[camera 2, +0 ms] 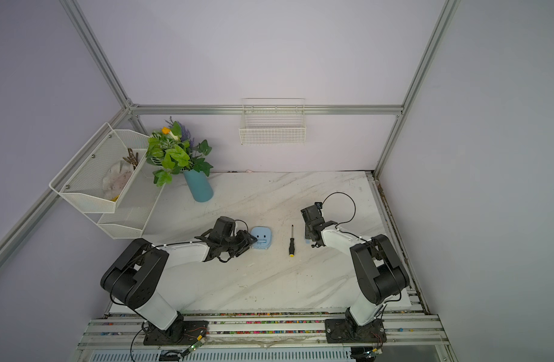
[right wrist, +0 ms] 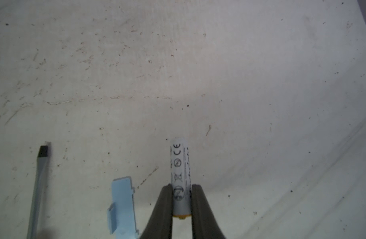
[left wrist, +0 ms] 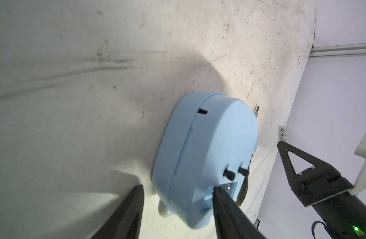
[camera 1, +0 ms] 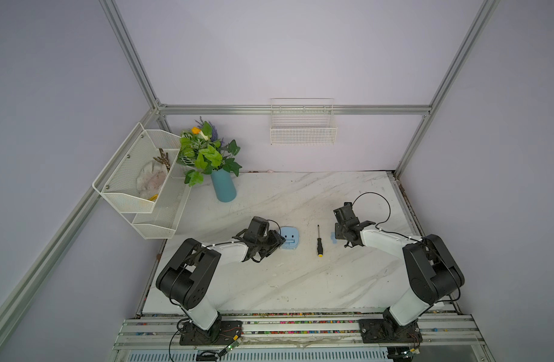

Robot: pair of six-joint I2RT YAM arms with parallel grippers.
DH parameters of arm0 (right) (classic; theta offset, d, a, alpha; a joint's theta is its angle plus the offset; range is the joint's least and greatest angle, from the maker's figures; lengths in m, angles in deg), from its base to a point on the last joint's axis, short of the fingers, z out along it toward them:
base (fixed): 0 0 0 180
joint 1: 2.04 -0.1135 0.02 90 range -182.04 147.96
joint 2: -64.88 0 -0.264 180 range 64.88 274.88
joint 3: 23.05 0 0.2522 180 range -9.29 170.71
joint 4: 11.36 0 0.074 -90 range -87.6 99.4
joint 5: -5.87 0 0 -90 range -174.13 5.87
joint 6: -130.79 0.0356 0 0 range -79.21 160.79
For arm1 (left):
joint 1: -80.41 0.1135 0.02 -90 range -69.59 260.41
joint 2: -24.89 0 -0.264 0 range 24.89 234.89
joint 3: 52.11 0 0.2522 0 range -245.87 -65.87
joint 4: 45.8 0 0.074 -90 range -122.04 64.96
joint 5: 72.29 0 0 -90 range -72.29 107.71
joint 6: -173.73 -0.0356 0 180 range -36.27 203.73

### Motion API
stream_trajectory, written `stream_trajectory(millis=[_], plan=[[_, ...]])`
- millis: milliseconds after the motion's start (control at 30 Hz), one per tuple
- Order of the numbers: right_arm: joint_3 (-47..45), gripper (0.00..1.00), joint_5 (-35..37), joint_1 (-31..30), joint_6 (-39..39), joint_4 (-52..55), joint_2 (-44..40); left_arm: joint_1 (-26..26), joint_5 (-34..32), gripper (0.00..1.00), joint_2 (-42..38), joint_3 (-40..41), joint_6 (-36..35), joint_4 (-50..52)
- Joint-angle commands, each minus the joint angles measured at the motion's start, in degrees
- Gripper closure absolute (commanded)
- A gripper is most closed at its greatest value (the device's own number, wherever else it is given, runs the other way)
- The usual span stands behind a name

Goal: Remove the battery from the alarm

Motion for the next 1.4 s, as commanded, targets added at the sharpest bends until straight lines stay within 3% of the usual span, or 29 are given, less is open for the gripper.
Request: stream_trajectory(millis=[0, 233, 433, 700, 833, 1033, 1200, 1367], plan=[[1.96, 1.00, -2.66, 0.93, 1.85, 1.13, 1.74, -0.18, -0.39, 0.42, 0.37, -0.16, 0.07, 4.31], [3.78, 1.00, -6.63, 1.92, 3.07, 6.28, 5.37, -0.18, -0.40, 0.42, 0.53, -0.89, -0.07, 4.68], [4.02, 1.00, -5.80, 1.93, 2.38, 10.47, 6.79, -0.30, -0.49, 0.42, 1.04, -1.68, -0.45, 5.31], [2.91, 0.81, -5.43, 1.92, 2.38, 11.55, 6.36, -0.53, -0.21, 0.42, 2.38, -2.85, -0.54, 5.28], [1.94, 0.69, -4.89, 1.44, 2.90, 11.44, 0.81, -0.63, -0.30, 0.41, 2.12, -2.70, -0.54, 5.29], [4.32, 0.62, -5.92, -0.99, 0.25, 13.79, -12.25, -0.68, -0.65, 0.34, 1.43, -2.84, -0.71, 5.81], [5.36, 0.69, -11.16, -6.47, 1.33, 14.97, -14.16, -0.96, -1.19, 0.33, 1.24, -2.67, -0.23, 5.56], [3.41, 0.99, -18.53, -13.76, 5.71, 9.79, -9.51, -1.23, -1.62, 0.36, 1.00, -2.76, 0.16, 5.72]])
